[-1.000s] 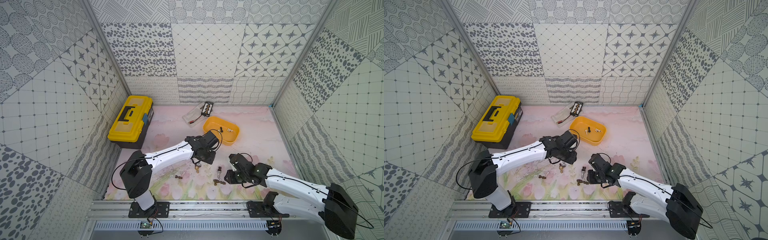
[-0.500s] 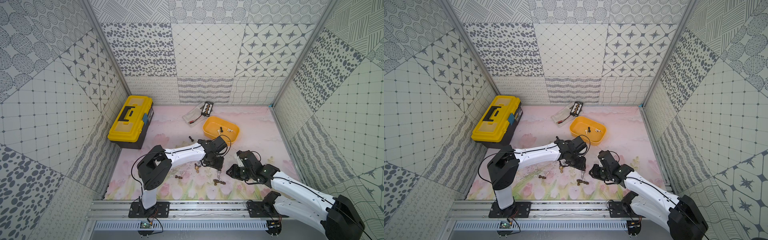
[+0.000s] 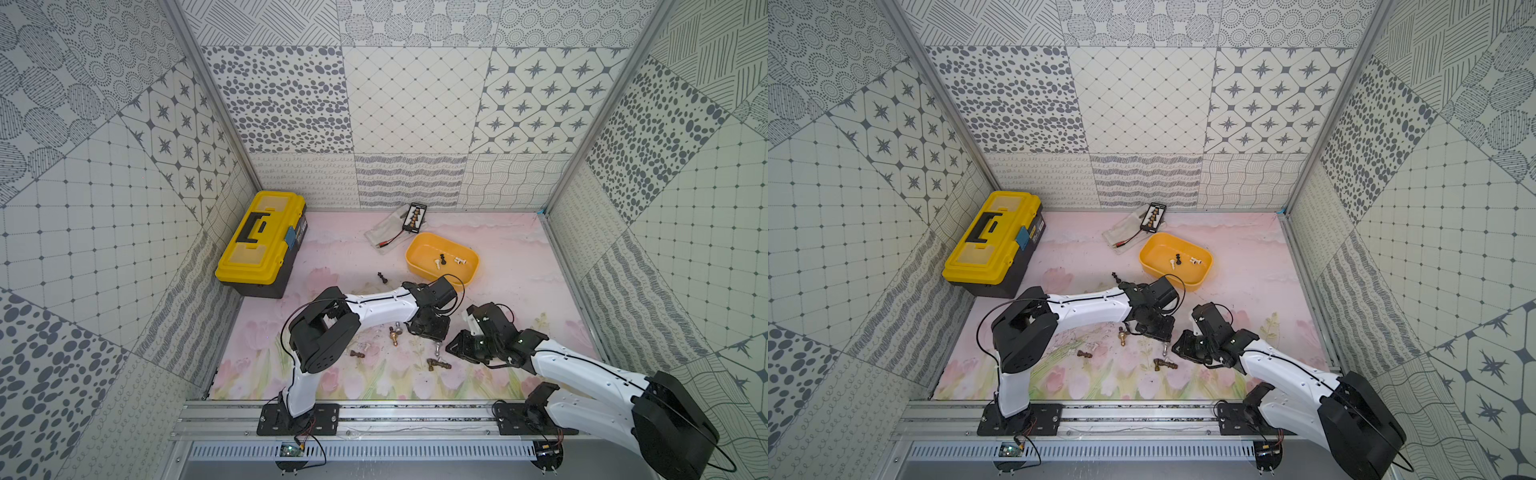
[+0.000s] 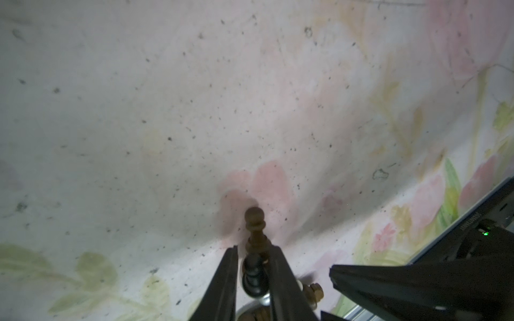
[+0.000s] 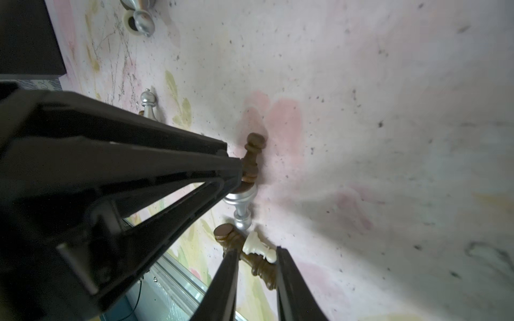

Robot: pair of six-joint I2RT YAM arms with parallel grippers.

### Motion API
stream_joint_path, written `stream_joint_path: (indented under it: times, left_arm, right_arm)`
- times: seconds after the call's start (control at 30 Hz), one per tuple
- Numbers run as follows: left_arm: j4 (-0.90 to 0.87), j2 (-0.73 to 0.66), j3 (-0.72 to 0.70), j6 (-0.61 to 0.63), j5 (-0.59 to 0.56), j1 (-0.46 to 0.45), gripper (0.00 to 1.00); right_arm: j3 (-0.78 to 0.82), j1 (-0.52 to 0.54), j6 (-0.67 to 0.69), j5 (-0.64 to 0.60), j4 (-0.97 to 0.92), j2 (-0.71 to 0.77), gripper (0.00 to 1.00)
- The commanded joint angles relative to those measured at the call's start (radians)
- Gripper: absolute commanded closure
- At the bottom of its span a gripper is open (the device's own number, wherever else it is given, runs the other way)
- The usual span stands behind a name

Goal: Put the chess pieces into the storage box
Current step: Pick up the chess piece at the center of the board.

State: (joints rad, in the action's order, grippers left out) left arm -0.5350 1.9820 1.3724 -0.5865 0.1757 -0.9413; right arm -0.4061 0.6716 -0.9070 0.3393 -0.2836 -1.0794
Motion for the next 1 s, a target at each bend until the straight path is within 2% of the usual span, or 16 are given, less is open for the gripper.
stream_joint_path:
  times: [0.0,0.07,0.3,0.5,0.73,0.97]
  left_arm:
    - [0.033,0.001,-0.008,-0.019,0.005,-0.002,0.82]
    - [0.036,0.000,-0.010,-0.025,0.010,0.003,0.87]
    - [0.112,-0.028,-0.062,-0.092,0.026,0.028,1.00]
    - [0.230,-0.050,-0.133,-0.181,0.100,0.055,1.00]
    - [0.232,-0.070,-0.141,-0.186,0.094,0.057,1.00]
    - [0.233,-0.128,-0.166,-0.189,0.059,0.067,1.00]
  right_arm:
    - [-0.005,-0.003,-0.004,0.001,0.087,-0.028,0.69]
    - [-0.007,-0.003,-0.001,0.005,0.122,-0.059,0.63]
    - [-0.023,-0.001,-0.003,0.027,0.191,-0.151,0.61]
    - [-0.040,-0.003,0.010,0.011,0.201,-0.206,0.61]
    - [-0.093,0.010,0.031,0.027,0.200,-0.282,0.61]
    - [-0.111,0.011,0.049,-0.033,0.117,-0.304,0.64]
